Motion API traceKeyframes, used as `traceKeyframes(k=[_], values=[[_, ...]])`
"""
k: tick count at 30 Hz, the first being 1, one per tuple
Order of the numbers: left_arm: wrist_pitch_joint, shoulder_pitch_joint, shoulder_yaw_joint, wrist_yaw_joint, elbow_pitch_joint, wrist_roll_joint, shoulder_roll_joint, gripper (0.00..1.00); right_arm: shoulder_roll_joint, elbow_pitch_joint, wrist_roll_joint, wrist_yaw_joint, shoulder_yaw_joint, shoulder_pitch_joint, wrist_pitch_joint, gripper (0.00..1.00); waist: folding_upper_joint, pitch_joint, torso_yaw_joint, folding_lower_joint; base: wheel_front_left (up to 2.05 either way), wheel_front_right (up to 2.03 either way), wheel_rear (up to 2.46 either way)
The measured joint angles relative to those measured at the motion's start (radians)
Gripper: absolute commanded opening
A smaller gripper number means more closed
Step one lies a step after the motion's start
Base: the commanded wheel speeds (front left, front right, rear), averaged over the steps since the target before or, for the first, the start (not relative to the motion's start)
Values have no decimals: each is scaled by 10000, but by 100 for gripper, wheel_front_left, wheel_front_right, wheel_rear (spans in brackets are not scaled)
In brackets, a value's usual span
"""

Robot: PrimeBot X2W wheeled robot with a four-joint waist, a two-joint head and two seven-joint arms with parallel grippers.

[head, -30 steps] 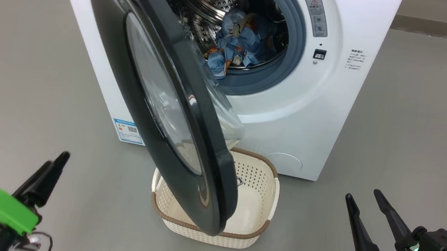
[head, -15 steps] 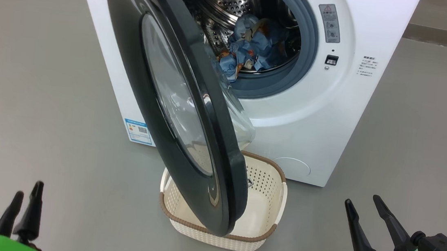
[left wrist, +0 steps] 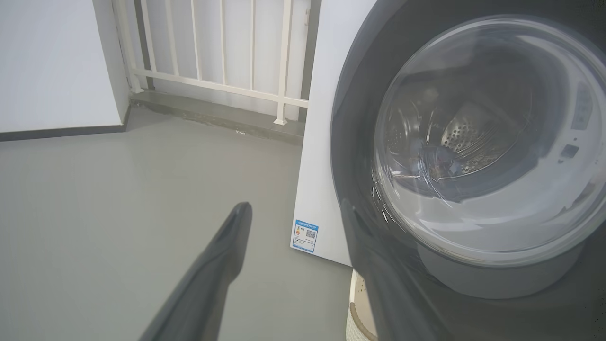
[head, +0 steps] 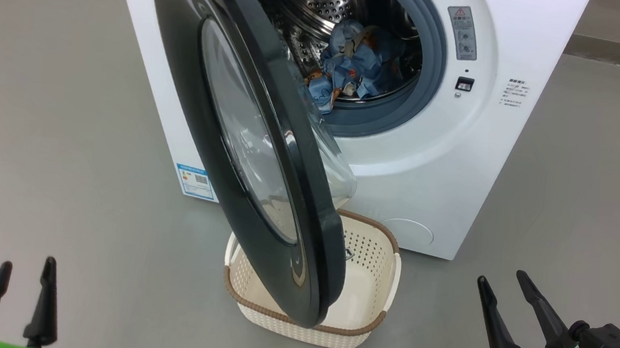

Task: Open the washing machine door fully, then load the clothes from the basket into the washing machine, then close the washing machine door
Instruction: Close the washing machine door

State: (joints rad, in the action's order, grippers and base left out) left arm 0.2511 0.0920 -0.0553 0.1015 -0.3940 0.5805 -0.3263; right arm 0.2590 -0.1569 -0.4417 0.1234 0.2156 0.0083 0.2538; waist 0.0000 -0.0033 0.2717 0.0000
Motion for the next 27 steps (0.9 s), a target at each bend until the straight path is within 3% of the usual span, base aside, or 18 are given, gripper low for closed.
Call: traceKeyframes(k=[6, 12, 20, 27], values=[[0, -536, 777, -69, 606, -2226, 721, 100, -10, -6, 0, 0, -4, 0, 0, 100, 0, -16, -68, 0, 0, 0, 0], [2, -810, 1523, 35, 984, -3438, 1423, 100, -23, -27, 0, 0, -31, 1, 0, 100, 0, -26, -148, 0, 0, 0, 0], [4, -1000, 2065, 140, 1003, -3981, 1852, 100, -35, -40, 0, 0, -86, 7, 0, 100, 0, -56, -246, 0, 0, 0, 0], [4, -1000, 2148, 257, 1001, -4180, 1879, 100, -38, -36, 2, 0, -86, 9, 0, 100, 0, -36, -475, 0, 0, 0, 0]])
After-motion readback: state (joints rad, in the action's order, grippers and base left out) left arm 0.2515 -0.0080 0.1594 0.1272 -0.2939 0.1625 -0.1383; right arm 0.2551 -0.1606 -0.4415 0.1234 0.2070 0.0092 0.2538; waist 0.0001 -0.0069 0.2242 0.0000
